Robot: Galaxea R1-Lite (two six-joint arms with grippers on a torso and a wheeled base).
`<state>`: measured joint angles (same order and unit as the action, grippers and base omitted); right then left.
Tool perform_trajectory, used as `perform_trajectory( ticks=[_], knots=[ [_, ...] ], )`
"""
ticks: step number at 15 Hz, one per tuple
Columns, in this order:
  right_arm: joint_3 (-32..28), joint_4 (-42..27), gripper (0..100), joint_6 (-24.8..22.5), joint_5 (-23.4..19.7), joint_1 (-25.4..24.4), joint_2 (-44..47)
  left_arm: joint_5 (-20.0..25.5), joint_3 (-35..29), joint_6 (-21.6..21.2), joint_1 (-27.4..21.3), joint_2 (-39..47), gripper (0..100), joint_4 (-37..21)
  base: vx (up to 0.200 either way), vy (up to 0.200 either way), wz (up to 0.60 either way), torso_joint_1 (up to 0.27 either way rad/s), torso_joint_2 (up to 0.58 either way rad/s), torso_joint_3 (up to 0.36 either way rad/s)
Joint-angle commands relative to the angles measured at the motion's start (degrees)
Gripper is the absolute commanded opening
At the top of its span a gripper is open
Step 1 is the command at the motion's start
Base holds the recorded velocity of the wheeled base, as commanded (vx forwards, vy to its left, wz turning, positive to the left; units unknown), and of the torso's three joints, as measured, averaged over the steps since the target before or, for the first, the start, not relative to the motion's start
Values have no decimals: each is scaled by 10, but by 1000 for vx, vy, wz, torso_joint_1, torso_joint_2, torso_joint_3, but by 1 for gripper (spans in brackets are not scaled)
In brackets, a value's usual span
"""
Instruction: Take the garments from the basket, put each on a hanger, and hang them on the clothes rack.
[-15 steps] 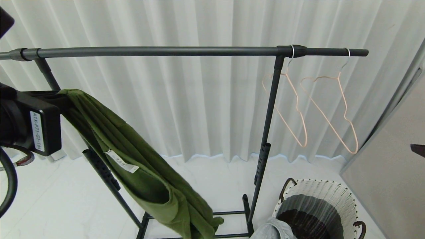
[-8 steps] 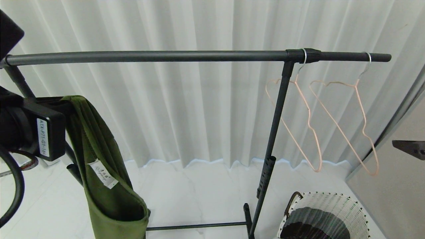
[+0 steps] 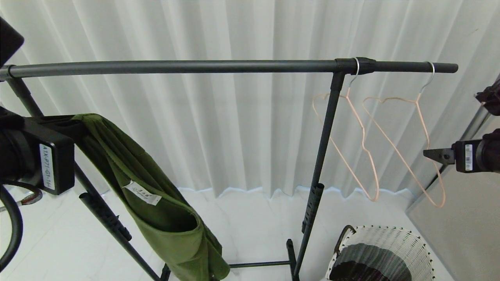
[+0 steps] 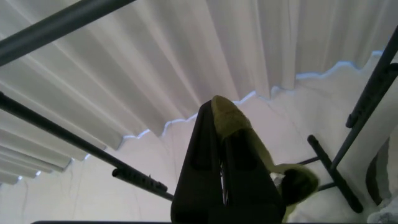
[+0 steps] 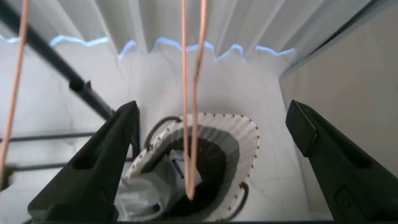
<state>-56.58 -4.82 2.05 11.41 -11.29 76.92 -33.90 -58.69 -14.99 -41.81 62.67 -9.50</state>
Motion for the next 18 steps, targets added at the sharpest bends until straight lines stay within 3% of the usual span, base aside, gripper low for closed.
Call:
perform_trajectory(
  ticks=[1, 8, 15, 16, 18],
  knots=[
    [-1, 29, 100, 1, -2, 18, 59, 0, -1, -1, -2, 0, 0, 0, 0, 0, 0, 0, 0, 0],
    [-21, 97, 100, 3, -3, 33, 135, 0, -1, -1, -22, -4, 0, 0, 0, 0, 0, 0, 0, 0],
    [-27, 104, 100, 30, -30, 43, 155, 0, -1, -1, -22, -7, 0, 0, 0, 0, 0, 0, 0, 0],
    [-32, 103, 0, 30, -30, 43, 155, 0, -1, -1, -23, -6, 0, 0, 0, 0, 0, 0, 0, 0],
    [-41, 103, 0, 34, -30, 43, 160, 0, -1, -1, -23, -6, 0, 0, 0, 0, 0, 0, 0, 0]
  ],
)
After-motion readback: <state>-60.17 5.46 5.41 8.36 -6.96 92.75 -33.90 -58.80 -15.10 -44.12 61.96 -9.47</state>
